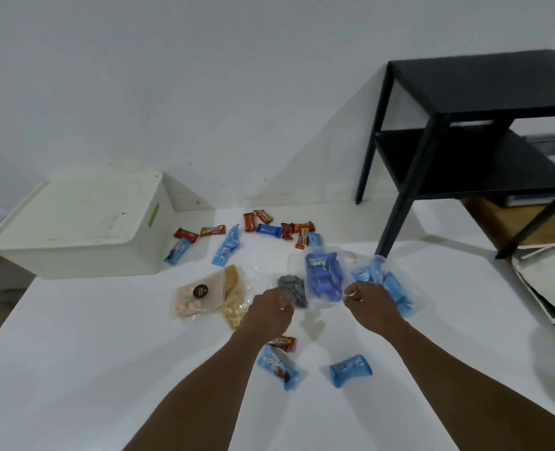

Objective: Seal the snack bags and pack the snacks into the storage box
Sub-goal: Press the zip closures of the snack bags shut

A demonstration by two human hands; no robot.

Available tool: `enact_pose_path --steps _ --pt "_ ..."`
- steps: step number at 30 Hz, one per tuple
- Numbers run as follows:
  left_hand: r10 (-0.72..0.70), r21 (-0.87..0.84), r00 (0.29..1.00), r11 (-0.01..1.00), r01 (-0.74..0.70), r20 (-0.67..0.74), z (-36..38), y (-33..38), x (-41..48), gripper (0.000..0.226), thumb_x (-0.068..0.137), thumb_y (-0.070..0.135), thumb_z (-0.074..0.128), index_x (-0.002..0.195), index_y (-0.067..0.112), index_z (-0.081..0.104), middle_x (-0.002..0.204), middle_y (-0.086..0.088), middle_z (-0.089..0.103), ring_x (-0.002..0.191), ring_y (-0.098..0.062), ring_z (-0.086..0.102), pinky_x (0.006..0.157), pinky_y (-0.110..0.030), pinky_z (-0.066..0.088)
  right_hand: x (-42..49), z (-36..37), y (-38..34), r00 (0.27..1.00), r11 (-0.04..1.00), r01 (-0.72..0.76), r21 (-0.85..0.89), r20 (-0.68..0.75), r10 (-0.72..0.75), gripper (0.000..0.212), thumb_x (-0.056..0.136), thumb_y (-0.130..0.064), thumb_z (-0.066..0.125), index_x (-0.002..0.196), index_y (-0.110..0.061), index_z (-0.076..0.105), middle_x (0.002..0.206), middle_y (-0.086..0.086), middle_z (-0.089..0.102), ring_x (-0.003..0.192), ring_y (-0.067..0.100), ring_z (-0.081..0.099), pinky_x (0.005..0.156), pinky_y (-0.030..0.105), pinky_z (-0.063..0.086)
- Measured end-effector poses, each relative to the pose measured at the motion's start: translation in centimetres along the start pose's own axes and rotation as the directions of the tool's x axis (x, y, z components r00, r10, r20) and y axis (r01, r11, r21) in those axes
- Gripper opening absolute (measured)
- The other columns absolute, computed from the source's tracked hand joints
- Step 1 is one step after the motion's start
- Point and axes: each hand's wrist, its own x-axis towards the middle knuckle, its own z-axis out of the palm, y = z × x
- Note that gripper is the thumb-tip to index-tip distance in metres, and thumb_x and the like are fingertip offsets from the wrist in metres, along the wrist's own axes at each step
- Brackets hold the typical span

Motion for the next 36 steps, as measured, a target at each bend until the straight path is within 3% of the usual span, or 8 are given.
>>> enact_pose_path --steps 3,11,18,23,27,30,33,36 --pt "-0.011 -0.007 1.0 1.0 0.011 0.003 -0.2 0.1 2.4 0.032 0.09 0.03 0.055 0.118 0.02 0.066 0.118 -0.004 0.071 0.112 -0.026 0.065 0.097 -0.036 0.051 2.5 0.7 -1.4 0.999 0.998 0.029 -0.055 0.029 -0.027 0.022 0.097 -0.018 0.054 0.109 -0.003 0.066 0.112 0.013 0.069 0.109 0.029 0.063 0.089 0.03 0.043" --pt "0.009 -0.012 0.997 1.0 -0.008 0.073 1.2 1.9 7.5 0.033 0.089 0.026 0.053 0.116 0.015 0.068 0.123 -0.006 0.069 0.113 -0.029 0.065 0.097 -0.032 0.05 6.6 1.4 -1.0 0.997 1.0 0.002 -0.02 0.071 0.0 0.02 0.093 -0.019 0.059 0.108 -0.01 0.067 0.111 0.013 0.069 0.107 0.031 0.062 0.094 0.039 0.048" --pt "-0.032 0.014 0.996 0.999 0.031 0.088 2.7 2.8 9.1 0.024 0.093 0.019 0.049 0.108 0.015 0.067 0.117 -0.008 0.07 0.107 -0.03 0.064 0.081 -0.022 0.04 8.7 1.2 -0.2 0.994 0.998 -0.019 -0.062 0.104 0.026 0.018 0.095 -0.022 0.057 0.109 -0.013 0.066 0.113 0.011 0.069 0.107 0.028 0.062 0.089 0.031 0.043" --pt "-0.091 -0.051 0.996 0.995 0.09 -0.012 0.8 2.3 8.1 0.03 0.092 0.021 0.049 0.114 0.02 0.068 0.116 -0.004 0.071 0.103 -0.029 0.068 0.092 -0.039 0.055 9.5 2.1 -3.1 0.983 1.0 0.022 -0.001 0.18 -0.021 0.02 0.096 -0.015 0.054 0.107 -0.006 0.068 0.115 0.016 0.069 0.109 0.033 0.063 0.094 0.035 0.047" --pt "-0.18 -0.186 0.966 0.972 0.145 -0.186 -1.6 -0.1 6.6 0.023 0.093 0.022 0.056 0.112 0.026 0.068 0.099 0.005 0.071 0.083 -0.015 0.067 0.079 -0.029 0.056 10.0 4.3 -6.6 0.951 0.996 0.049 0.073 0.302 -0.069 0.019 0.092 -0.016 0.056 0.107 -0.012 0.067 0.108 0.011 0.07 0.105 0.03 0.065 0.09 0.035 0.052" --pt "-0.227 -0.181 0.94 0.966 0.185 -0.254 -3.2 -2.8 5.6 0.022 0.093 0.02 0.058 0.111 0.024 0.069 0.096 0.005 0.069 0.09 -0.015 0.066 0.082 -0.022 0.049 9.7 6.9 -8.9 0.934 0.996 0.076 0.053 0.345 -0.09 0.02 0.092 -0.019 0.055 0.1 -0.01 0.07 0.111 0.01 0.071 0.107 0.03 0.065 0.092 0.036 0.051" --pt "-0.247 -0.158 0.936 0.964 0.212 -0.251 -4.4 -5.5 5.5 0.027 0.091 0.016 0.057 0.113 0.022 0.07 0.11 -0.001 0.073 0.101 -0.018 0.068 0.092 -0.028 0.052 9.3 9.5 -10.4 0.925 1.0 0.005 0.03 0.38 -0.016 0.037 0.092 -0.034 0.057 0.119 -0.01 0.065 0.126 0.009 0.065 0.118 0.031 0.06 0.1 0.034 0.046" --pt "-0.191 -0.104 0.953 0.98 0.171 -0.234 -5.5 -7.2 6.3 0.029 0.091 0.015 0.056 0.116 0.019 0.069 0.115 -0.001 0.073 0.103 -0.018 0.068 0.09 -0.021 0.049 10.1 11.8 -10.7 0.922 0.996 -0.077 0.043 0.384 0.055 0.047 0.086 -0.041 0.063 0.123 -0.012 0.063 0.126 0.01 0.065 0.116 0.032 0.063 0.101 0.043 0.05"
